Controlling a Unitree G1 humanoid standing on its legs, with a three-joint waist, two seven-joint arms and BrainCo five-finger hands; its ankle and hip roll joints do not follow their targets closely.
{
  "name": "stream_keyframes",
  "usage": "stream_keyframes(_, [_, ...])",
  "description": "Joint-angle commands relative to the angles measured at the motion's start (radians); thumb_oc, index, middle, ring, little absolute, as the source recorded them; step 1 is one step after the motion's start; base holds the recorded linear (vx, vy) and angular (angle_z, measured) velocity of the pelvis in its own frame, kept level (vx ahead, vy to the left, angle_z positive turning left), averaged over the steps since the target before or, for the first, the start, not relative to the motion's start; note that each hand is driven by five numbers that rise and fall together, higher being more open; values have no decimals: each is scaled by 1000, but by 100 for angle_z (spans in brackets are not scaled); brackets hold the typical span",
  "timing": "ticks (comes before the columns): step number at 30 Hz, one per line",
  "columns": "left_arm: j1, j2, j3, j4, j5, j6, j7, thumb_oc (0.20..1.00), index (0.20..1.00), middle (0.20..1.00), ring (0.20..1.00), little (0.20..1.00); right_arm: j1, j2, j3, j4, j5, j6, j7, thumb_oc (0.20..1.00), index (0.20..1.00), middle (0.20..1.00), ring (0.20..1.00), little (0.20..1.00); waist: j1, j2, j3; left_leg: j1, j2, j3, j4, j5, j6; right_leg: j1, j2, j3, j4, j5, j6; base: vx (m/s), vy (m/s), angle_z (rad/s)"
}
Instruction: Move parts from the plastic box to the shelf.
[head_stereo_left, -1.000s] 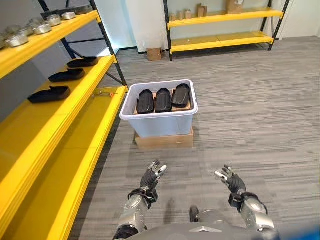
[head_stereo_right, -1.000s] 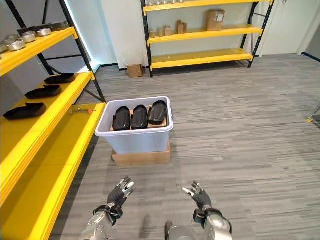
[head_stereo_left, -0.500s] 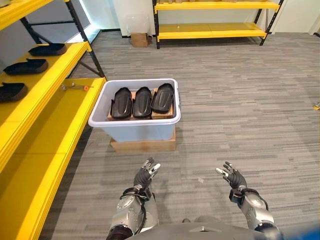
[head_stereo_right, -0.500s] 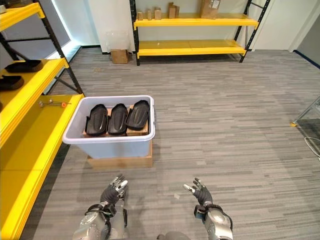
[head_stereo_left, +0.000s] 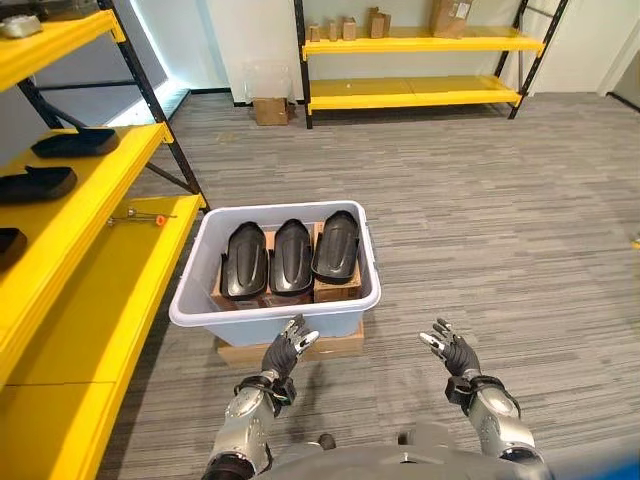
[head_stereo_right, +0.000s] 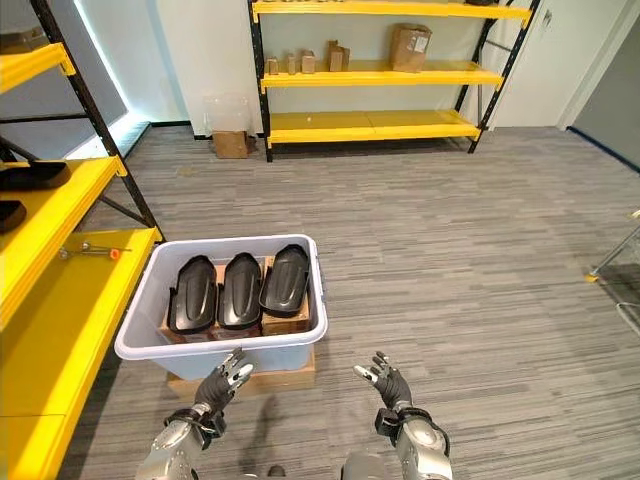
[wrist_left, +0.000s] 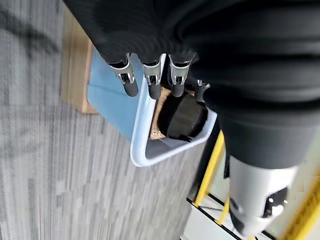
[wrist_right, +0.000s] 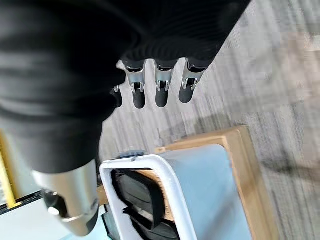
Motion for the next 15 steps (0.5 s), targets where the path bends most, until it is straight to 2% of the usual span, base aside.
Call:
stream_keyframes(1, [-40,-10,17,-67,-7,-34,-11,1000,1000,1000,1000,1000,-31,-26,-4,-43,25,-37,10,1000,1000,1000,1000,1000,-33,3,56,59,35,-93,-46,66,-146,50,91,-43,-282,237,-46,131,19,-6])
stream_keyframes(2, [-42,-10,21,-64,-10,-33,-12,1000,1000,1000,1000,1000,-33,-28,-2,-42,25,-37,9,1000,1000,1000,1000,1000,-40,-3,55,66,25,-98,-54,59,-141,34,106,-45,-351,242,-42,136,6,10])
stream_keyframes(3, [-43,-13,23,-63,-14,-32,-11,1000,1000,1000,1000,1000,-36,-27,2,-40,25,-38,7,1000,1000,1000,1000,1000,-41,-9,53,74,12,-97,-60,51,-137,18,101,-64,-426,242,-41,138,8,37])
stream_keyframes(4, [-43,-13,23,-63,-14,-32,-11,1000,1000,1000,1000,1000,-36,-27,2,-40,25,-38,7,1000,1000,1000,1000,1000,-44,-7,51,72,15,-99,-60,50,-137,23,102,-67,-439,248,-40,182,-13,27])
stream_keyframes(5, [-46,-16,21,-61,-20,-30,-10,1000,1000,1000,1000,1000,-43,-23,12,-44,22,-40,6,1000,1000,1000,1000,1000,-53,-8,39,80,15,-99,-60,50,-139,14,86,-69,-521,253,-45,166,-42,23])
stream_keyframes(7, [-46,-21,13,-49,-24,-34,-12,1000,1000,1000,1000,1000,-35,-15,5,-34,17,-43,4,1000,1000,1000,1000,1000,-50,-29,1,75,1,-102,-56,41,-135,85,79,-46,-582,259,-54,176,-59,42])
stream_keyframes(8, [-54,-26,7,-55,-21,-34,-13,1000,1000,1000,1000,1000,-38,-24,6,-23,17,-46,1,1000,1000,1000,1000,1000,-51,-28,-13,72,2,-104,-50,41,-127,100,78,-39,-593,271,-48,153,-76,84])
stream_keyframes(9, [-52,-30,5,-59,-25,-35,-13,1000,1000,1000,1000,1000,-49,-27,6,-27,16,-43,0,1000,1000,1000,1000,1000,-46,-34,-33,57,1,-105,-30,45,-126,126,67,-63,-609,281,-51,190,-90,83])
stream_keyframes(11, [-54,-38,-1,-43,-14,-37,-10,1000,1000,1000,1000,1000,-45,-31,-8,-8,19,-47,-2,1000,1000,1000,1000,1000,-50,-37,-52,49,4,-99,48,48,-134,170,64,-64,-606,285,-52,207,-80,37])
stream_keyframes(13, [-53,-39,0,-43,-14,-35,-10,1000,1000,1000,1000,1000,-43,-33,-9,-10,16,-46,-2,1000,1000,1000,1000,1000,-53,-41,-54,47,5,-97,76,46,-140,182,61,-67,-604,285,-51,113,-23,-2])
stream_keyframes(14, [-48,-41,-3,-45,-11,-34,-8,1000,1000,1000,1000,1000,-33,-35,-15,-16,13,-44,0,1000,1000,1000,1000,1000,-59,-58,-51,27,6,-74,202,38,-160,213,43,-75,-600,284,-49,106,-47,0])
stream_keyframes(15, [-47,-42,-4,-47,-9,-33,-9,1000,1000,1000,1000,1000,-33,-39,-18,-17,12,-42,-1,1000,1000,1000,1000,1000,-57,-78,-46,9,4,-56,267,35,-170,229,21,-79,-596,292,-47,117,-44,20])
